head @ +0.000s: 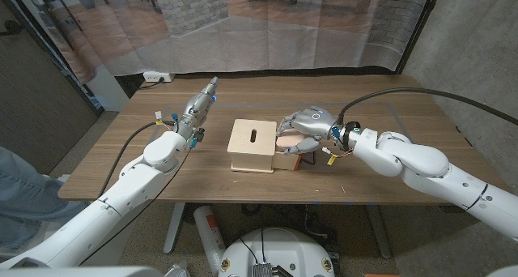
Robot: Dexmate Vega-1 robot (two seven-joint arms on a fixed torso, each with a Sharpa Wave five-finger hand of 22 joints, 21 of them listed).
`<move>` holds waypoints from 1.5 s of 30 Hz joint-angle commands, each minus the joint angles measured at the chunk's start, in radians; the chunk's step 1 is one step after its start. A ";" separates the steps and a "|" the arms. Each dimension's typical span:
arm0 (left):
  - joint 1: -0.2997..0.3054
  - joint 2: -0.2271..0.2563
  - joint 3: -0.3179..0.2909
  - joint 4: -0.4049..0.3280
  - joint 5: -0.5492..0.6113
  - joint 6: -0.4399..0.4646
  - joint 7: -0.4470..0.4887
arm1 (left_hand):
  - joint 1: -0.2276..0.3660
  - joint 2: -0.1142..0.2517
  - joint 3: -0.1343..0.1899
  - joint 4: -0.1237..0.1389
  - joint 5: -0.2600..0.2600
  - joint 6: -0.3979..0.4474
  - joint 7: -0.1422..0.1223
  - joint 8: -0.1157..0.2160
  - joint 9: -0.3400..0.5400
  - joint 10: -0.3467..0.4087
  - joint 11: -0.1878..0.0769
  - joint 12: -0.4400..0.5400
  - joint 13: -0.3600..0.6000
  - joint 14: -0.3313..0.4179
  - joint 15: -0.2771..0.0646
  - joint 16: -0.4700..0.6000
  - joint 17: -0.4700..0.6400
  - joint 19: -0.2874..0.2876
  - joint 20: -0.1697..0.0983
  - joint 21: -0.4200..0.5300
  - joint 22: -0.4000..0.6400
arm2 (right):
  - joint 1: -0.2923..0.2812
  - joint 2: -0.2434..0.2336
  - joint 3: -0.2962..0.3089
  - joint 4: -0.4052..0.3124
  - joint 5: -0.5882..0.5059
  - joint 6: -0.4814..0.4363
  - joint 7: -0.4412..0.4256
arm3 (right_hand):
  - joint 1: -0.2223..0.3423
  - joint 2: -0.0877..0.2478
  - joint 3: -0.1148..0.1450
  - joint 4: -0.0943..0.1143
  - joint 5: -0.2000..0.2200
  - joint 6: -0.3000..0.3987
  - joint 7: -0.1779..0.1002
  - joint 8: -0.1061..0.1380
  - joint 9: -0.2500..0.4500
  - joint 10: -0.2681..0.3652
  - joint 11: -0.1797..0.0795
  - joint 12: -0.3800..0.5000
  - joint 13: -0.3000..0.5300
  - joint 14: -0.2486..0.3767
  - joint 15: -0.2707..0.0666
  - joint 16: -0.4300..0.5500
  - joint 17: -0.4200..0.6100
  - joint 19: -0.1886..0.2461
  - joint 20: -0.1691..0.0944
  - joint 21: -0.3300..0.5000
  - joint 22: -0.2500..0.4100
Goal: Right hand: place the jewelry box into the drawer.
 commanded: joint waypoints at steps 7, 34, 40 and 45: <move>0.003 -0.002 -0.002 -0.003 0.002 -0.002 0.001 | 0.014 -0.002 -0.004 0.001 -0.001 0.009 -0.001 0.002 0.001 0.002 0.003 0.002 0.004 -0.041 0.001 0.000 0.004 -0.117 0.005 0.003 0.005 | -0.005 0.000 -0.001 -0.020 -0.034 -0.016 0.002 | 0.032 0.076 -0.077 0.037 0.025 -0.231 0.019 -0.119 -0.021 -0.169 0.028 -0.107 -0.034 -0.102 -0.108 -0.085 -0.097 0.101 -0.087 -0.054 -0.003; -0.025 -0.028 0.016 0.048 -0.002 -0.027 -0.021 | 0.018 0.002 -0.006 0.001 -0.003 0.013 -0.002 0.002 0.001 0.005 0.002 0.003 0.004 -0.038 0.001 0.001 0.004 -0.117 0.006 0.003 0.005 | -0.011 0.030 -0.012 -0.052 -0.095 -0.064 -0.005 | -0.094 0.010 -0.161 0.080 0.100 -0.451 0.090 -0.131 -0.047 -0.301 0.093 -0.188 -0.075 -0.273 -0.014 -0.082 -0.182 -0.056 0.033 -0.156 -0.004; -0.030 -0.030 0.018 0.054 -0.003 -0.030 -0.025 | 0.019 0.002 -0.007 0.000 -0.003 0.013 -0.002 0.002 0.001 0.004 0.001 0.002 0.004 -0.039 0.001 0.000 0.004 -0.117 0.005 0.003 0.005 | -0.016 0.034 0.002 -0.058 -0.068 -0.069 -0.016 | -0.102 0.010 -0.165 0.084 0.104 -0.452 0.091 -0.128 -0.048 -0.302 0.095 -0.189 -0.077 -0.276 -0.010 -0.080 -0.186 -0.070 0.043 -0.163 -0.004; -0.033 -0.030 0.019 0.053 -0.003 -0.028 -0.025 | 0.020 0.003 -0.007 0.000 -0.003 0.013 -0.002 0.002 0.001 0.004 0.002 0.002 0.004 -0.040 0.001 0.000 0.004 -0.117 0.006 0.003 0.005 | -0.025 0.032 0.020 -0.072 -0.040 -0.078 -0.016 | -0.112 0.011 -0.170 0.089 0.109 -0.434 0.091 -0.118 -0.049 -0.292 0.097 -0.186 -0.078 -0.269 -0.009 -0.075 -0.190 -0.071 0.045 -0.165 -0.004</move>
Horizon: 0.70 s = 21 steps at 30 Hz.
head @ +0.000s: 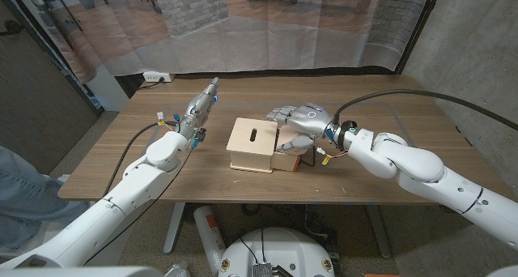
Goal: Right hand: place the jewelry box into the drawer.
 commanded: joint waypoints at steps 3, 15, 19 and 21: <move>-0.011 -0.002 0.006 0.006 -0.001 0.003 -0.007 | 0.012 0.005 -0.004 0.002 -0.004 0.002 -0.001 0.001 0.003 0.000 0.006 0.002 0.004 -0.040 0.001 0.000 0.004 -0.117 0.006 0.003 0.005 | -0.021 0.007 0.040 -0.028 0.064 -0.022 -0.011 | -0.016 0.003 -0.011 0.001 0.010 0.023 0.000 0.017 0.000 0.011 0.006 0.008 -0.001 0.007 -0.004 0.011 -0.005 -0.005 0.000 -0.005 0.003; -0.020 0.007 0.011 -0.005 0.004 0.021 -0.008 | 0.014 0.006 -0.005 0.002 -0.005 0.001 -0.001 0.000 0.003 -0.002 0.008 0.001 0.004 -0.041 0.002 -0.001 0.004 -0.118 0.006 0.003 0.005 | -0.048 0.046 0.080 -0.016 0.199 -0.051 -0.049 | -0.069 0.012 -0.028 0.030 0.015 0.053 -0.003 0.028 -0.002 0.037 0.014 0.016 -0.003 0.020 0.000 0.017 -0.014 -0.010 0.011 -0.009 0.005; -0.021 0.010 0.012 -0.012 0.007 0.026 -0.007 | 0.014 0.007 -0.006 0.002 -0.005 0.002 0.000 0.000 0.003 -0.001 0.007 0.001 0.004 -0.041 0.002 -0.001 0.004 -0.118 0.006 0.003 0.005 | -0.055 0.051 0.093 -0.014 0.227 -0.055 -0.073 | -0.081 0.014 -0.032 0.036 0.016 0.060 -0.003 0.030 -0.002 0.043 0.014 0.018 -0.004 0.020 0.001 0.018 -0.016 -0.011 0.013 -0.010 0.005; -0.022 0.012 0.013 -0.016 0.009 0.030 -0.006 | 0.015 0.007 -0.006 0.001 -0.005 0.002 0.000 0.000 0.003 -0.001 0.003 0.002 0.004 -0.041 0.001 -0.001 0.004 -0.118 0.006 0.003 0.005 | -0.055 0.051 0.097 -0.014 0.236 -0.056 -0.079 | -0.089 0.016 -0.035 0.041 0.016 0.067 -0.004 0.032 -0.003 0.046 0.016 0.019 -0.004 0.021 0.001 0.018 -0.017 -0.012 0.013 -0.011 0.005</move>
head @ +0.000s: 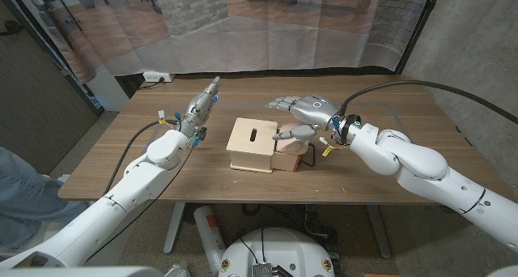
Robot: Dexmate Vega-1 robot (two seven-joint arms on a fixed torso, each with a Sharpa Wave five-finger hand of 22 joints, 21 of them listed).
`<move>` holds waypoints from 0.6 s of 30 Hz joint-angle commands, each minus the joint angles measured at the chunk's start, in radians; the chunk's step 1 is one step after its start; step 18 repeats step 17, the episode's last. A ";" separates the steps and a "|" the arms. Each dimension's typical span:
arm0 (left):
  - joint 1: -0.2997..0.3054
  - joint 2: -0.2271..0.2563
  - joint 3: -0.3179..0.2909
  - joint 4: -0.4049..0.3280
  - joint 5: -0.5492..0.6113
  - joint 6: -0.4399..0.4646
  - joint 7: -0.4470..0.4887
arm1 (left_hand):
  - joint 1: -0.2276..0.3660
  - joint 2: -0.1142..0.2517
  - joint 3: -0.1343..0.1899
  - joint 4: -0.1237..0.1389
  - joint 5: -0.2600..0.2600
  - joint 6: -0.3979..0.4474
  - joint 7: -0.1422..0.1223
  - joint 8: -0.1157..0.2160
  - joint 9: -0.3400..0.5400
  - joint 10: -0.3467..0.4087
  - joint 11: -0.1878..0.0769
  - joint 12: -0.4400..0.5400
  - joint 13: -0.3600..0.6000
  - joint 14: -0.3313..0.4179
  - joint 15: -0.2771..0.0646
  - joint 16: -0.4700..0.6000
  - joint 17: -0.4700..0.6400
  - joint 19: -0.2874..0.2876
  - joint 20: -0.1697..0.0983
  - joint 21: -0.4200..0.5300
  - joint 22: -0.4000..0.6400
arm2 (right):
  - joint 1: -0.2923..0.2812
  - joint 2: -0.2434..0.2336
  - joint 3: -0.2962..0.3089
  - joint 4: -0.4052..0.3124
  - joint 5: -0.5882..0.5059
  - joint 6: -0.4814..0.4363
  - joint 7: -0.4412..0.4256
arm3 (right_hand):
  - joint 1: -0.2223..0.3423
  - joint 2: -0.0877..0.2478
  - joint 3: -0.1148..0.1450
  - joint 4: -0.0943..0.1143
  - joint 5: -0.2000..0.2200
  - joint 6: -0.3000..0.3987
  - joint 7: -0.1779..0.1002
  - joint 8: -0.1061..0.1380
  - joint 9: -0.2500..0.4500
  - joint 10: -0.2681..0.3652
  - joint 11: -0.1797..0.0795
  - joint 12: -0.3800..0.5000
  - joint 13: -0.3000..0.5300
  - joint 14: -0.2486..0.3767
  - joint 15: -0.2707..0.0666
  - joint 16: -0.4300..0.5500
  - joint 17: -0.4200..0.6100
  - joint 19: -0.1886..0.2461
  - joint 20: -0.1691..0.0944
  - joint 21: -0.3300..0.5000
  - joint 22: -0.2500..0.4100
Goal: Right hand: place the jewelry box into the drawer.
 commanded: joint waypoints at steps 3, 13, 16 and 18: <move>-0.009 0.013 0.005 -0.025 0.009 0.020 0.002 | 0.010 0.002 -0.006 0.001 -0.002 0.002 -0.001 0.000 0.003 -0.001 0.003 0.001 0.004 -0.041 0.001 -0.001 0.004 -0.118 0.005 0.003 0.005 | -0.022 0.017 0.043 0.004 0.134 -0.026 -0.073 | -0.040 0.007 -0.010 0.023 0.008 0.027 0.002 0.013 0.000 0.013 0.004 0.011 -0.001 0.012 0.000 0.007 -0.001 0.005 0.001 -0.002 0.003; -0.007 0.015 0.005 -0.035 0.011 0.026 0.006 | 0.011 0.002 -0.007 0.001 -0.002 0.003 0.000 0.001 0.003 -0.001 0.004 0.001 0.004 -0.041 0.001 -0.001 0.004 -0.119 0.005 0.002 0.005 | -0.032 0.019 0.080 -0.005 0.205 -0.021 -0.100 | -0.098 0.023 -0.026 0.057 0.006 0.041 0.003 0.015 -0.002 0.024 0.007 0.014 -0.003 0.028 -0.005 0.013 -0.007 0.013 -0.002 0.000 0.005; -0.003 0.015 0.004 -0.037 0.009 0.025 0.007 | 0.012 0.003 -0.007 0.001 -0.003 0.004 0.000 0.001 0.003 0.000 0.007 0.002 0.004 -0.042 0.002 -0.001 0.004 -0.119 0.005 0.002 0.005 | -0.033 0.018 0.081 -0.005 0.210 -0.024 -0.102 | -0.107 0.024 -0.029 0.062 0.005 0.045 0.004 0.015 -0.002 0.024 0.006 0.014 -0.003 0.030 -0.005 0.014 -0.008 0.014 -0.002 0.000 0.005; -0.002 0.017 0.004 -0.037 0.010 0.025 0.007 | 0.012 0.003 -0.007 0.001 -0.003 0.005 -0.001 0.001 0.003 0.000 0.006 0.002 0.004 -0.041 0.001 -0.001 0.004 -0.119 0.005 0.002 0.005 | -0.034 0.018 0.081 -0.005 0.209 -0.023 -0.105 | -0.109 0.025 -0.030 0.063 0.005 0.046 0.005 0.015 -0.002 0.025 0.006 0.014 -0.003 0.031 -0.005 0.014 -0.008 0.014 -0.002 0.000 0.005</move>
